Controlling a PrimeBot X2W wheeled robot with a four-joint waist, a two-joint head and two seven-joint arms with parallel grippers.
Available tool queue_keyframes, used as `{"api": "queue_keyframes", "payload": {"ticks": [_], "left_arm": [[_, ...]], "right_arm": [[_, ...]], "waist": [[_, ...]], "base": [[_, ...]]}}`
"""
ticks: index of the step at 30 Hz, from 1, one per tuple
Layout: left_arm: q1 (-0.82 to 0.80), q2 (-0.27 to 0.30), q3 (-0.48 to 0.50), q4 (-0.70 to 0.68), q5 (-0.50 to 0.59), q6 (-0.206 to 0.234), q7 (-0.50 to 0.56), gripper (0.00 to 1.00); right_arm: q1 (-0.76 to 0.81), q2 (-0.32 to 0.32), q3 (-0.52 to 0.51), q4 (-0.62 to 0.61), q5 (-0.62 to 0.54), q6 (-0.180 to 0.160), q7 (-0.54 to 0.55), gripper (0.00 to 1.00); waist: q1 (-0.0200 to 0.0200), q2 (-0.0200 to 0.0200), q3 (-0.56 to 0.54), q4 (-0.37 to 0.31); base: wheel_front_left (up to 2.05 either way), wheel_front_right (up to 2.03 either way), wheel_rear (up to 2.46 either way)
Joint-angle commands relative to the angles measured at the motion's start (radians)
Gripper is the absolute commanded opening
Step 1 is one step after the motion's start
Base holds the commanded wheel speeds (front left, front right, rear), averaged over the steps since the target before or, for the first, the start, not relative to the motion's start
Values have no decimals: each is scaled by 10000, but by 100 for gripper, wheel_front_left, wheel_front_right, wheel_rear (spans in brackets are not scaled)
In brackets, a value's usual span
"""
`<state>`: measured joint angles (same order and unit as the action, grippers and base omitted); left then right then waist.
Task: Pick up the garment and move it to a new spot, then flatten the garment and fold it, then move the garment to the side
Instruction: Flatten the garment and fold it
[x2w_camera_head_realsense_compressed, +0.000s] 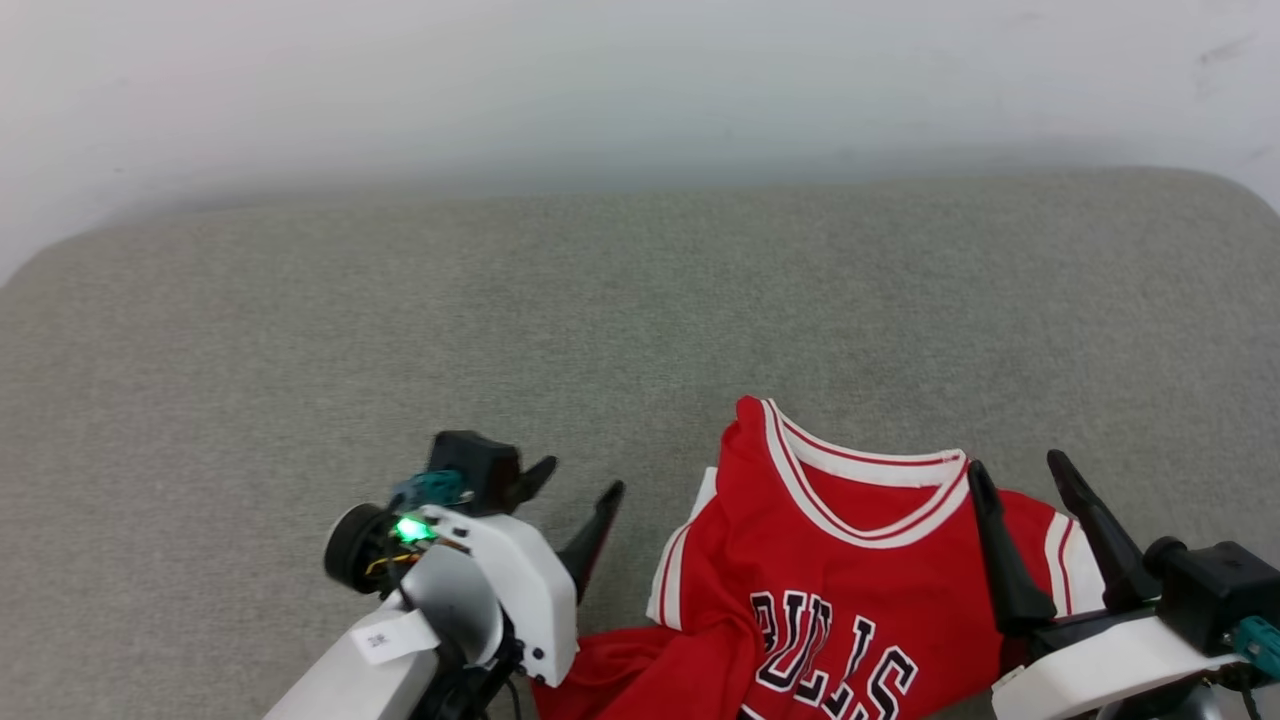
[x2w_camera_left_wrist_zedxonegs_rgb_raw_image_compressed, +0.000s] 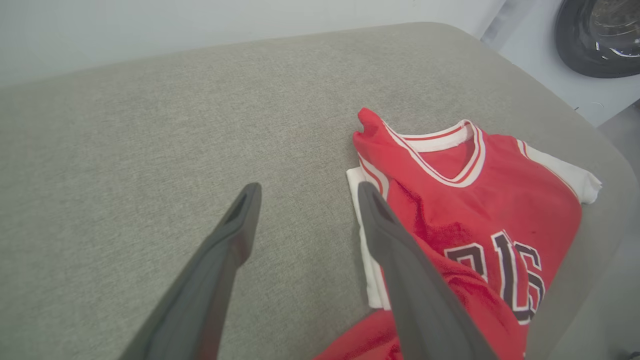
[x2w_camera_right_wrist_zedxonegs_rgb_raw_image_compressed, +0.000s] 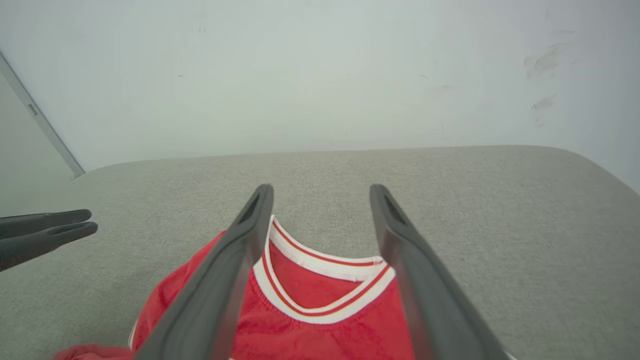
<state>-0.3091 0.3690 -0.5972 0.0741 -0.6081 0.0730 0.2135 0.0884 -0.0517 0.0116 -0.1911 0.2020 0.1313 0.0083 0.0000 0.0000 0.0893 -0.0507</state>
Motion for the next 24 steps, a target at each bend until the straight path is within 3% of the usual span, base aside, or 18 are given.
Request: {"api": "queue_keyframes", "payload": {"ticks": [1,7,18,24], "left_arm": [[-138,-8,-51,78,35,-62,79,100],[-987,-178,-849,768,197,-734,1059,100],[-2175,208,-2392,2217,776,-1727,3125,100],[-2288,314,-4046,2264,905,-2090,3950,100]], "right_arm": [[48,24,31,-15,-3,-11,-25,100],[-300,23,302,181,196,-11,-206,100],[-707,24,373,907,516,-9,-599,100],[-872,24,315,1206,673,-9,-823,100]], "waist": [[0,0,183,-182],[0,0,712,-617],[0,0,1474,-1023],[0,0,1581,-1108]], "base": [[0,0,0],[0,0,0],[0,0,0],[0,0,0]]}}
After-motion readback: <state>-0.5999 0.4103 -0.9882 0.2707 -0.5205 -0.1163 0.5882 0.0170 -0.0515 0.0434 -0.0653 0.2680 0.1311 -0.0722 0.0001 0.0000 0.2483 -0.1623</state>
